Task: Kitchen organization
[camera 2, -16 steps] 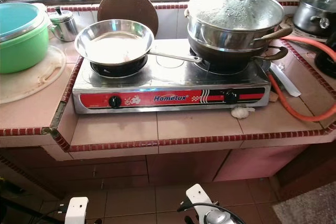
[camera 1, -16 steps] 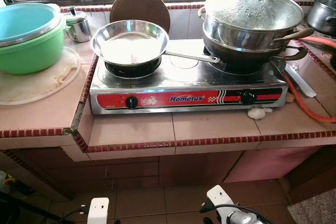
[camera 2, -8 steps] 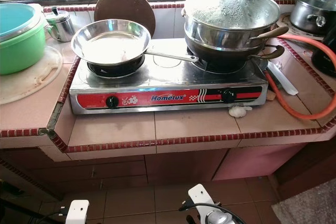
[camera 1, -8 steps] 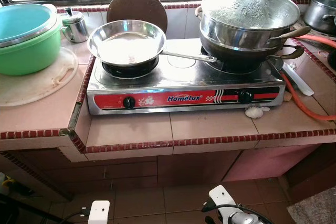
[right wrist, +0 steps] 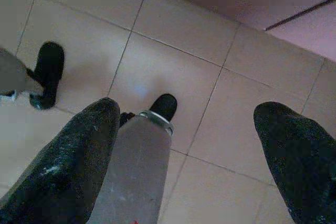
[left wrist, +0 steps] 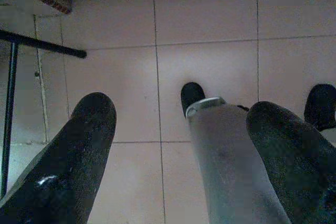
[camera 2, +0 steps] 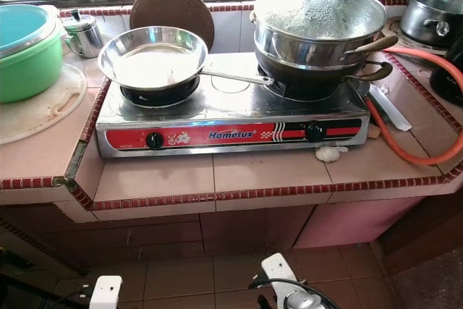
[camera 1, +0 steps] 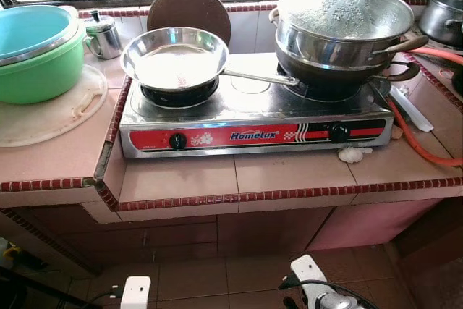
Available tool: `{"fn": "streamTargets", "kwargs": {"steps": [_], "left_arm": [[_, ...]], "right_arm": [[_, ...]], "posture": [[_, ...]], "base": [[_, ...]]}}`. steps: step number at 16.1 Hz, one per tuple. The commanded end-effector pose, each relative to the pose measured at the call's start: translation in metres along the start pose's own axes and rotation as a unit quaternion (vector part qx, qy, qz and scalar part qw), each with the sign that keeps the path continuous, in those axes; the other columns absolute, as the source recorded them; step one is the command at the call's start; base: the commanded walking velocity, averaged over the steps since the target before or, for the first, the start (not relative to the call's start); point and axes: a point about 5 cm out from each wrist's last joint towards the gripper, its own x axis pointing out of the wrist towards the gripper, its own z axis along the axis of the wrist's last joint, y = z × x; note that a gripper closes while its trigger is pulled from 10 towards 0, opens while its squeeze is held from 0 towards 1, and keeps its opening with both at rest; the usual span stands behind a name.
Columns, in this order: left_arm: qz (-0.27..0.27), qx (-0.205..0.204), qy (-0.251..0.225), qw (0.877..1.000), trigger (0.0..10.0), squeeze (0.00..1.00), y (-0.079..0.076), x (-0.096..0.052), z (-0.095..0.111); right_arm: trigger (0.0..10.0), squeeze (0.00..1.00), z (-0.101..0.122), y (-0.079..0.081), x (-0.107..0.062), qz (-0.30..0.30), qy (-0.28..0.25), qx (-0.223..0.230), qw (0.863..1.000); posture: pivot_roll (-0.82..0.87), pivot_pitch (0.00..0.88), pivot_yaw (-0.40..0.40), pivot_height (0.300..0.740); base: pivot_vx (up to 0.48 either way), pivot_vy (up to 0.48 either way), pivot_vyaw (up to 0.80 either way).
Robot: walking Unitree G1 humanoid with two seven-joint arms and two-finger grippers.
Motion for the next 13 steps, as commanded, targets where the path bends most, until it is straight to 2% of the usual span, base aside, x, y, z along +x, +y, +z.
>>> {"fn": "streamTargets", "kwargs": {"steps": [1,3,5,7,9,11,13], "left_arm": [[0.006,-0.009,-0.009,1.0,10.0,0.0,0.006,0.0,0.006],[0.006,-0.011,-0.025,1.0,10.0,0.0,0.008,0.002,0.022],[0.003,-0.008,-0.035,0.999,10.0,0.0,0.007,0.003,0.034],[-0.01,-0.005,-0.05,0.999,10.0,0.0,-0.001,0.004,0.05],[-0.02,-0.01,-0.06,0.998,10.0,0.0,-0.009,0.005,0.06],[-0.029,-0.006,-0.063,0.998,10.0,0.0,-0.019,0.005,0.064],[-0.032,-0.003,-0.063,0.997,10.0,0.0,-0.022,0.005,0.064]], "right_arm": [[10.0,0.0,0.001,-0.003,0.0,-0.008,-0.003,0.044,0.999],[10.0,0.0,0.014,-0.007,0.0,-0.012,-0.025,0.092,0.995],[10.0,0.0,0.025,-0.003,0.001,-0.001,-0.037,0.105,0.994],[10.0,0.0,0.041,0.005,0.003,0.016,-0.056,0.129,0.99],[10.0,0.0,0.05,0.009,0.004,0.023,-0.066,0.118,0.991],[10.0,0.0,0.048,0.006,0.003,0.019,-0.062,0.123,0.99],[10.0,0.0,0.046,0.005,0.003,0.018,-0.06,0.126,0.99]], "posture": [[-0.13,0.038,0.03,0.74],[-0.12,0.045,0.029,0.74],[-0.13,0.048,0.032,0.74],[-0.13,0.048,0.032,0.74],[-0.15,0.047,0.044,0.74],[-0.15,0.043,0.048,0.74],[-0.16,0.043,0.048,0.74]], "base": [[0.0,0.0,0.0],[0.0,0.0,0.0],[0.0,0.0,0.0],[0.0,0.0,0.0],[0.0,0.0,0.0],[0.0,0.0,0.0],[0.0,0.0,0.0]]}}
